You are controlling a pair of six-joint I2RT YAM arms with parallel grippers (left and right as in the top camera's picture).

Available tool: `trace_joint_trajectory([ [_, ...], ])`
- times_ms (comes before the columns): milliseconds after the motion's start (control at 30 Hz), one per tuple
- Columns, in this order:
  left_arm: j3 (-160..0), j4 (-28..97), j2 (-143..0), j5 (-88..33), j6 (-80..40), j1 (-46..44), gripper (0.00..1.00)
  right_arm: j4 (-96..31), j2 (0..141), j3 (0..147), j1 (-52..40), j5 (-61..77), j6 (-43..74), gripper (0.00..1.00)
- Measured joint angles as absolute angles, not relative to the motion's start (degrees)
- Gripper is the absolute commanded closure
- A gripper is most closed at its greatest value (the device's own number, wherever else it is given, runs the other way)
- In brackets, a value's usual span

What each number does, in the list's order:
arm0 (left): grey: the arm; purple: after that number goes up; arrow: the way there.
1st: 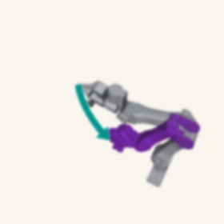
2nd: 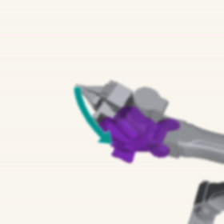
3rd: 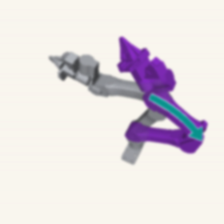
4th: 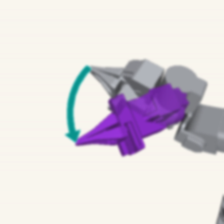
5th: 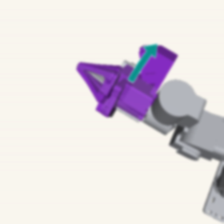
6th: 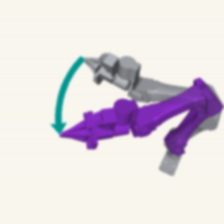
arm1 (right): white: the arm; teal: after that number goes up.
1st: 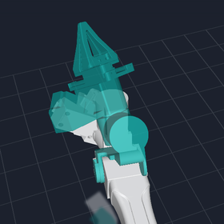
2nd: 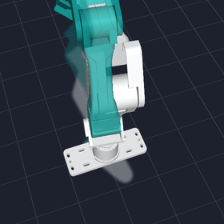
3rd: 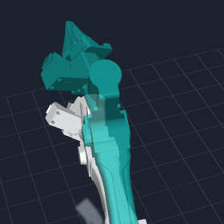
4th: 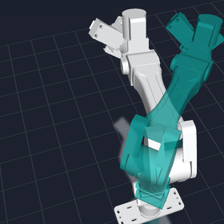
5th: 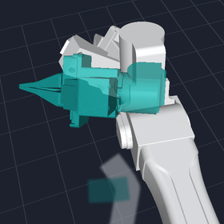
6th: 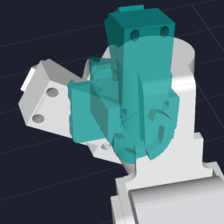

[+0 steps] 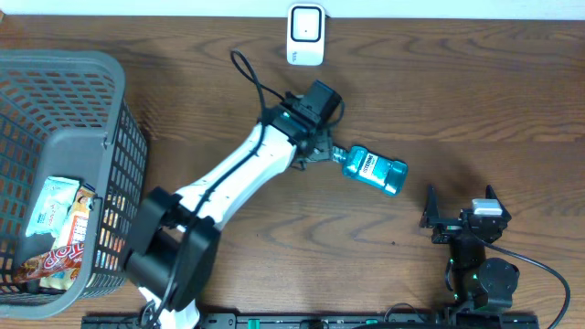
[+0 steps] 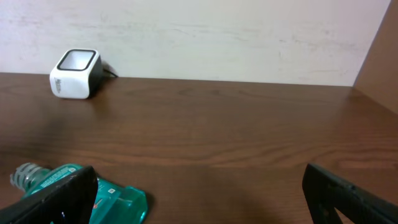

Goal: Scan the item barcode
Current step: 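Lift the bottle out and place it on the table center, then return the left gripper to the basket and grasp the red snack bar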

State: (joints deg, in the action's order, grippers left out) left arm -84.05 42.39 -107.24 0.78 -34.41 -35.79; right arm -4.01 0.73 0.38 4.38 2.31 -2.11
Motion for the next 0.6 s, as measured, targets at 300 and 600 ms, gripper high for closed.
trace_joint_trajectory([
  [300,-97.0,52.7,-84.1,17.5,-31.5,-22.0,0.13,-4.0,0.7,0.4,4.4,2.3,-2.1,0.01],
  [600,-98.2,67.8,-70.9,21.8,-45.6,8.3,0.13,-4.0,0.7,0.4,4.4,2.3,-2.1,0.01],
])
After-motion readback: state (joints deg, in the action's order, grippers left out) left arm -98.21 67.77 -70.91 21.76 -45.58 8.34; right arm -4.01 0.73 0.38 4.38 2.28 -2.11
